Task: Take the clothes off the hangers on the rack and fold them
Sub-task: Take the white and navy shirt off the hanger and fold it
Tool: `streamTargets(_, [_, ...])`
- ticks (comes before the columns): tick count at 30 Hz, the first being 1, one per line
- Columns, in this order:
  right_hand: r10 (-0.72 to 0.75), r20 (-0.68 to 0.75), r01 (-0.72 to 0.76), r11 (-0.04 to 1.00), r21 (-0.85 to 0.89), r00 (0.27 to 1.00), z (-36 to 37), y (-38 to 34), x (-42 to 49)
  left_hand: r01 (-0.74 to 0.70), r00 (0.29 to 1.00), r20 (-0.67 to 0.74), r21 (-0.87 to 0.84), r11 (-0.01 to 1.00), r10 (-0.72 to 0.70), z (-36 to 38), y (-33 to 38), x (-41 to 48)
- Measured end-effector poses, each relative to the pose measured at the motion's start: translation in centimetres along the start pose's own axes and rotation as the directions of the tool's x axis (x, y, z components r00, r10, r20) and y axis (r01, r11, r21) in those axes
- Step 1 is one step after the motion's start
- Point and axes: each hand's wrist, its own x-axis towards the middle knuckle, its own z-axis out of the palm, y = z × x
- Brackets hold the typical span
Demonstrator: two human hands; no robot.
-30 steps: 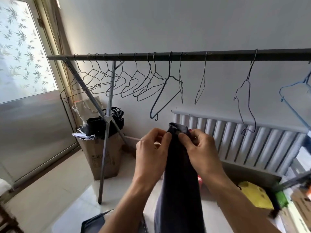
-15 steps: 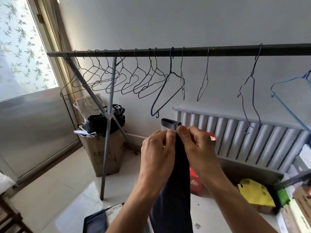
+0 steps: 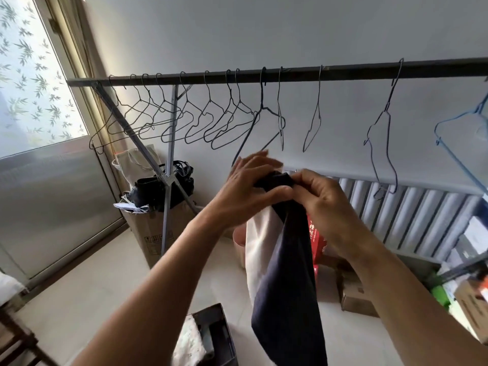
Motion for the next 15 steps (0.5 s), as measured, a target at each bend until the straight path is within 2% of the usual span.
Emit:
streamTargets(3, [-0.01, -0.083, 0.012, 1.0, 0.025, 0.997, -0.6, 0.3, 0.3, 0.062, 0.998, 0.016, -0.16, 0.985, -0.06, 0.4, 0.4, 1.1])
streamTargets(6, [-0.007, -0.164, 0.017, 0.998, 0.058, 0.986, -1.1, 1.0, -0.1, 0.044, 0.999, 0.001, -0.148, 0.988, -0.044, 0.7, 0.6, 2.1])
streamTargets(9, [-0.046, -0.201, 0.05, 0.999, 0.013, 0.978, -1.3, 2.2, -1.4, -0.024, 1.0, 0.016, -0.082, 0.996, 0.025, 0.4, 1.4, 3.3])
streamTargets(13, [-0.093, -0.276, 0.051, 0.986, -0.156, 0.957, -1.1, 3.6, -2.2, -0.067, 0.997, 0.052, 0.079, 0.995, 0.063, 0.0, 2.3, 4.4])
streamTargets(15, [-0.091, -0.258, 0.059, 0.99, -0.129, 0.962, -1.2, 3.8, -2.3, -0.061, 0.997, 0.049, 0.21, 0.976, 0.052, -0.3, 2.5, 4.5])
